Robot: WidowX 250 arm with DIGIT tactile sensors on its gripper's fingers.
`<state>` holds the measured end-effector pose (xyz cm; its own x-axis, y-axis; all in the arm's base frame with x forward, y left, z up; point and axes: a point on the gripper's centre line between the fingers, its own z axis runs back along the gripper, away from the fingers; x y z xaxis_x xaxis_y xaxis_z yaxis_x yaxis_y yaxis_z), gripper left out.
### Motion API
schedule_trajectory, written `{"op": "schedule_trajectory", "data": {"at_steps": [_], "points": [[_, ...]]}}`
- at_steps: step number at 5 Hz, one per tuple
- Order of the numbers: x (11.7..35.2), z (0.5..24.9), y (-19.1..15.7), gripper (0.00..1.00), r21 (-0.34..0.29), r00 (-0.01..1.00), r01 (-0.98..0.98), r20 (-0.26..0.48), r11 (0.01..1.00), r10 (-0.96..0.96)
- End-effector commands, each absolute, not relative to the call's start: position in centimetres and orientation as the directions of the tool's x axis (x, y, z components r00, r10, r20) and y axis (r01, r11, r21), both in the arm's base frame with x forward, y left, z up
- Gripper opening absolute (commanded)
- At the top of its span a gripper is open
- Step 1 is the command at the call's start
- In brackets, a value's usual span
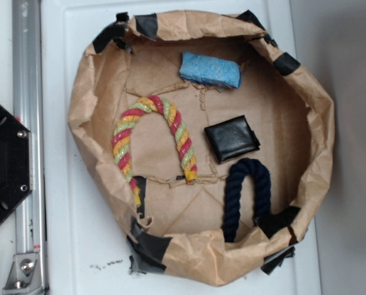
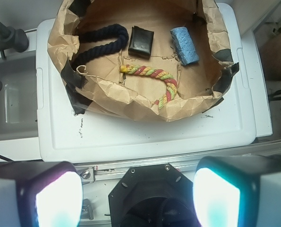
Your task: Grab the blue sponge.
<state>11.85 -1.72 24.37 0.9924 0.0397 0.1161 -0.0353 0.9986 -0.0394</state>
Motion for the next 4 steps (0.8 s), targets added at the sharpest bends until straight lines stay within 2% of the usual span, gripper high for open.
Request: {"op": "schedule_trajectory", "data": {"at_steps": [1,2,3,4], "points": [[11.8,24.4,-1.7,1.0,-0.039,0.992,-0.035,0.116,0.999,0.04],[16.8,21.6,1.0,1.0,0.092,0.981,-0.024,0.195,0.995,0.005],[22.0,18.6,2.3,1.0,0.167,0.974,-0.004,0.226,0.986,-0.034],[25.7,13.6,2.7,1.0,0.297,0.972,0.101,0.176,0.95,-0.158]]}}
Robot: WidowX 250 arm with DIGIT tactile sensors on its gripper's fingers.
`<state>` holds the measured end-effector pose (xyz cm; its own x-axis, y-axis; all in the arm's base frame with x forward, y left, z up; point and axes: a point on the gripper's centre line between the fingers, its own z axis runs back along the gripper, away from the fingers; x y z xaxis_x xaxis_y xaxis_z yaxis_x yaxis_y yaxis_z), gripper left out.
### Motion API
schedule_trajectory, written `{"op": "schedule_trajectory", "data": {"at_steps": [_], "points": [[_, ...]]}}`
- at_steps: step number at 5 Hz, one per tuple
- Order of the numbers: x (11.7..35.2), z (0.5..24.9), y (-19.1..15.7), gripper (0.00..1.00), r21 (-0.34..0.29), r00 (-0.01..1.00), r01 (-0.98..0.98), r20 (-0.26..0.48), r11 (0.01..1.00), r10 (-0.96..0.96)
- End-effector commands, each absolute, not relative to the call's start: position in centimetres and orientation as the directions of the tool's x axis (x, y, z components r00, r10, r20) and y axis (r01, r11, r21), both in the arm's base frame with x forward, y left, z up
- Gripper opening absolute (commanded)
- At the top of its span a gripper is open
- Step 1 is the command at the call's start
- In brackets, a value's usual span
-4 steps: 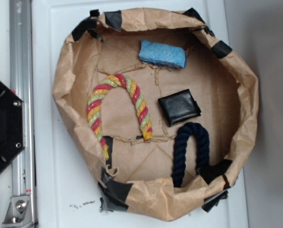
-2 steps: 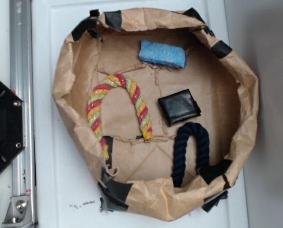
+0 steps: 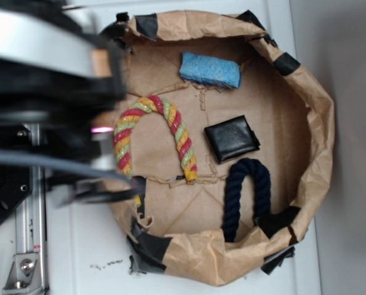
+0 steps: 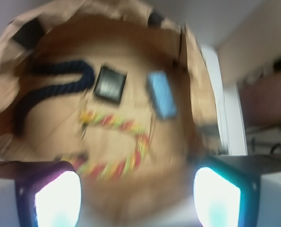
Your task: Grab the blue sponge.
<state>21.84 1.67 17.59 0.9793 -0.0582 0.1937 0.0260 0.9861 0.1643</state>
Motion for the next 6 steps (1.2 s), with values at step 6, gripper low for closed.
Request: {"op": "schedule_trajectory", "data": {"at_steps": [6], "points": [[30.0,5.6,8.1,1.0,0.16,0.932,0.348,0.053,0.924,-0.36]]}}
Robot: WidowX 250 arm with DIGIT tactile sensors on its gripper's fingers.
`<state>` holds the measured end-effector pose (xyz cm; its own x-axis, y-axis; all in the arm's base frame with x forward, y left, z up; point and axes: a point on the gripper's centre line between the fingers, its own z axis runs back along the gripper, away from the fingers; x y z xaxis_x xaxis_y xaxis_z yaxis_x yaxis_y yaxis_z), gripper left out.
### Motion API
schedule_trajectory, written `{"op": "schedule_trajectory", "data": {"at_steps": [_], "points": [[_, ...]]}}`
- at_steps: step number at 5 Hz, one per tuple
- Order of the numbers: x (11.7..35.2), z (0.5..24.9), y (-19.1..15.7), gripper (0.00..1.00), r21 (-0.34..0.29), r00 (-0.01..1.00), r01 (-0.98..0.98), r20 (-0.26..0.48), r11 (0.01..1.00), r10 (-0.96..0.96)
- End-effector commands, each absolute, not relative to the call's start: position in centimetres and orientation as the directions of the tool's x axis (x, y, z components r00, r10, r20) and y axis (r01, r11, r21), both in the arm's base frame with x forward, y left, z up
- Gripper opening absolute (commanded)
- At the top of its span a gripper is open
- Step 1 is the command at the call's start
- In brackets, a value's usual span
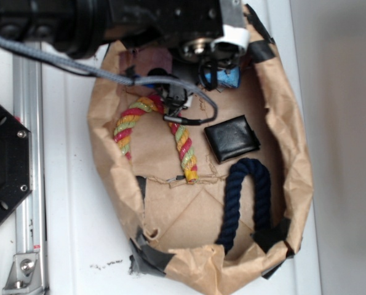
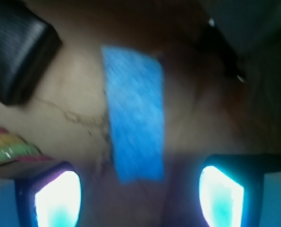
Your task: Grab the blue sponge.
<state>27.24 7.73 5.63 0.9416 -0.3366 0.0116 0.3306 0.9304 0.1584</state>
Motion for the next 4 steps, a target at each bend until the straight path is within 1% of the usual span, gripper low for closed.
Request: {"op": "schedule_trajectory", "data": {"at_steps": [1,2,3,4], "points": [[31.0,4.2,8.0,1.0,0.126,0.956,0.277,0.062,0.953,-0.286],[32.1,3.0,6.2,1.0,0.113,0.965,0.246,0.058,0.963,-0.254],[32.0,1.8,5.1,1.0,0.221,0.956,0.269,0.054,0.938,-0.287],[31.8,2.1,5.4,0.0,0.223,0.96,0.245,0.079,0.944,-0.267]]}}
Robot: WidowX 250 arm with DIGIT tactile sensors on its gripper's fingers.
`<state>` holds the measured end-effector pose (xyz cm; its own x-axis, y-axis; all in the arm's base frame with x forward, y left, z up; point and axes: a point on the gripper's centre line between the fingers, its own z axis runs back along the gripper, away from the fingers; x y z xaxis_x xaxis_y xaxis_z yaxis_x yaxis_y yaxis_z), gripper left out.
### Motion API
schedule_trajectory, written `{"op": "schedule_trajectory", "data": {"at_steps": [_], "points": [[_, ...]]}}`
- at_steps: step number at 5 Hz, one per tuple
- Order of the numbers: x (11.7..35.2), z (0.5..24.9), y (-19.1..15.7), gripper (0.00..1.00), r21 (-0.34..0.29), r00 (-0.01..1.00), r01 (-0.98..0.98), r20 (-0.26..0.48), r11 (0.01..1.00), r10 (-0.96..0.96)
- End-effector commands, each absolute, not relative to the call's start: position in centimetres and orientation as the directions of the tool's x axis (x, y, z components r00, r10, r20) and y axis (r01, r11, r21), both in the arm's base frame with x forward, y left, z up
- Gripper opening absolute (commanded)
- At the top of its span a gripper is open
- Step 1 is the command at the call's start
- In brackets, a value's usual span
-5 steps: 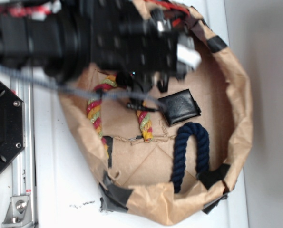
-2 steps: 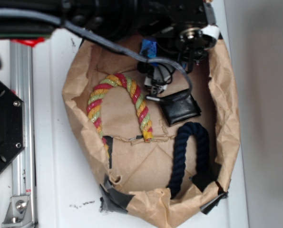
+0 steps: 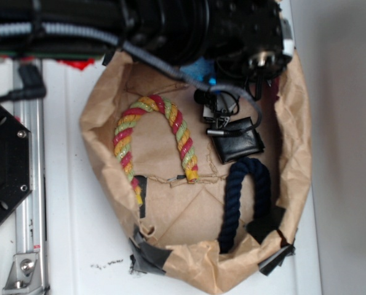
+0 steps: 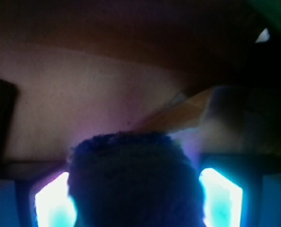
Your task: Grab the blue sponge.
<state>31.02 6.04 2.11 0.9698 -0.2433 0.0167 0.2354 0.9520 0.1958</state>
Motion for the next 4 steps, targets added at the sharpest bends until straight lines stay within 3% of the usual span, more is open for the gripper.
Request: {"op": "schedule_trajectory", "data": {"at_steps": [1,2,3,4], "points": [[31.7,2.2,5.1,0.0,0.227,0.96,0.249,0.072,0.942,-0.271],[31.6,2.7,5.2,0.0,0.227,0.959,0.248,0.079,0.942,-0.272],[31.1,7.1,4.9,0.0,0.203,0.955,0.21,0.165,0.956,-0.245],[30.3,12.0,2.0,0.0,0.21,0.922,0.197,0.293,0.958,-0.254]]}}
